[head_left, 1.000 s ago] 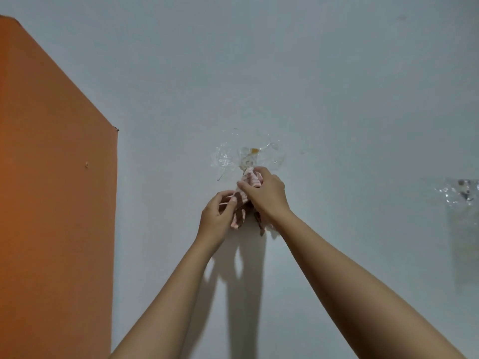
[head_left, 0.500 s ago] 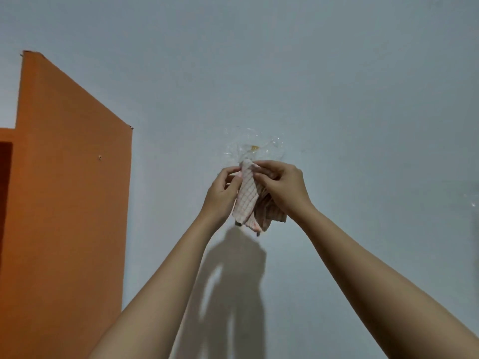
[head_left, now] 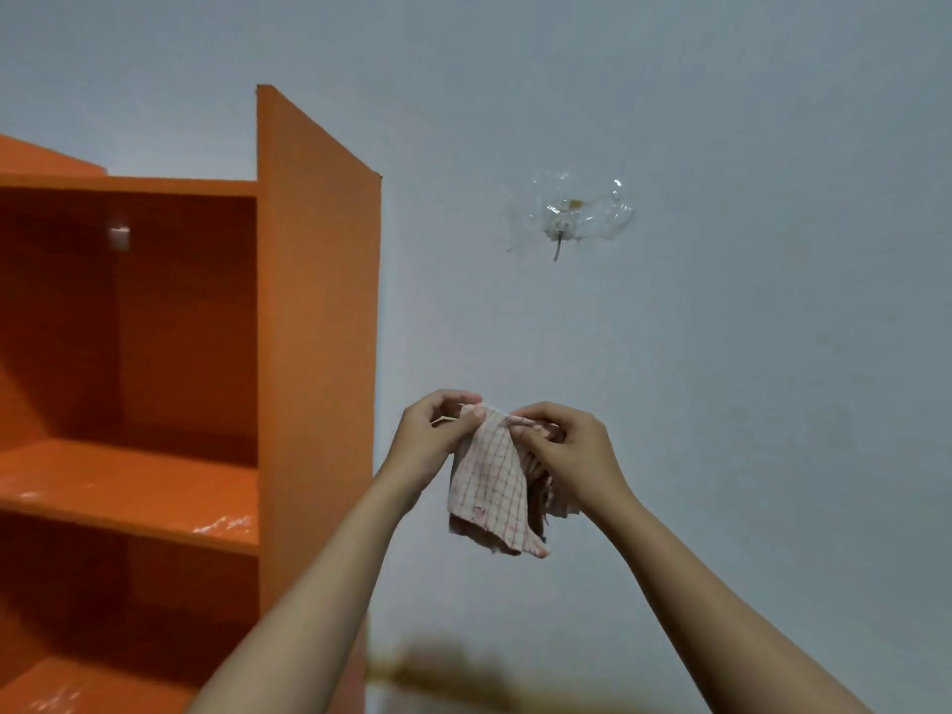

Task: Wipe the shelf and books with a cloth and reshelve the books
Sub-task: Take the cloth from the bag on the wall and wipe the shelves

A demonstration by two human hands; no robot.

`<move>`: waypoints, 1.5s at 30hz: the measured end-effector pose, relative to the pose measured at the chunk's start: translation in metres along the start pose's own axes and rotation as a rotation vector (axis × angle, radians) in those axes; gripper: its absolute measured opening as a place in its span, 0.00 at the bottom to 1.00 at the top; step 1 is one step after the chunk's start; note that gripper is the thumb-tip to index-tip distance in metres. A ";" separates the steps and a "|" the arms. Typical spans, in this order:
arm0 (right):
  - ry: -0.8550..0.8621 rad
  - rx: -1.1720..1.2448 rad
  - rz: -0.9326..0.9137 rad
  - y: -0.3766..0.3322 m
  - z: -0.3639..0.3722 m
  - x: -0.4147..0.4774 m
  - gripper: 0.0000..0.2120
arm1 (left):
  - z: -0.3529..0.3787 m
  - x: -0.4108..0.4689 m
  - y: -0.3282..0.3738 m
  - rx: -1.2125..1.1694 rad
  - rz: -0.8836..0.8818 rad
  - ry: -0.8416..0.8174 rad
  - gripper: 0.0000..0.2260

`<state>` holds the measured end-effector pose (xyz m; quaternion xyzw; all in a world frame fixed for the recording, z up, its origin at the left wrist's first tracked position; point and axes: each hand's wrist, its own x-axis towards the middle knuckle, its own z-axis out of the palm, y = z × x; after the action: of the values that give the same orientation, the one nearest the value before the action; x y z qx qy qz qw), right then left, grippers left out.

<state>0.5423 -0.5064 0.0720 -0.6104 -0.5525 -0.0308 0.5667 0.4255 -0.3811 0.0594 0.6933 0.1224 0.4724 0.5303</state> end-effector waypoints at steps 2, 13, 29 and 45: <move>-0.041 0.072 0.010 -0.005 0.025 -0.016 0.12 | -0.022 -0.021 -0.003 0.005 -0.028 0.037 0.04; -0.354 0.269 -0.091 -0.076 0.200 -0.046 0.07 | -0.200 -0.125 0.016 0.055 -0.196 0.302 0.06; -0.596 0.376 -0.313 -0.168 0.394 -0.023 0.05 | -0.392 -0.195 0.058 0.447 -0.121 0.578 0.08; -0.630 0.462 -0.333 -0.161 0.501 0.101 0.04 | -0.478 -0.096 0.041 0.725 0.039 0.691 0.10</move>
<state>0.1720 -0.1193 0.0669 -0.3493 -0.7821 0.1909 0.4795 -0.0132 -0.1664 0.0396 0.6381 0.4343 0.6114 0.1745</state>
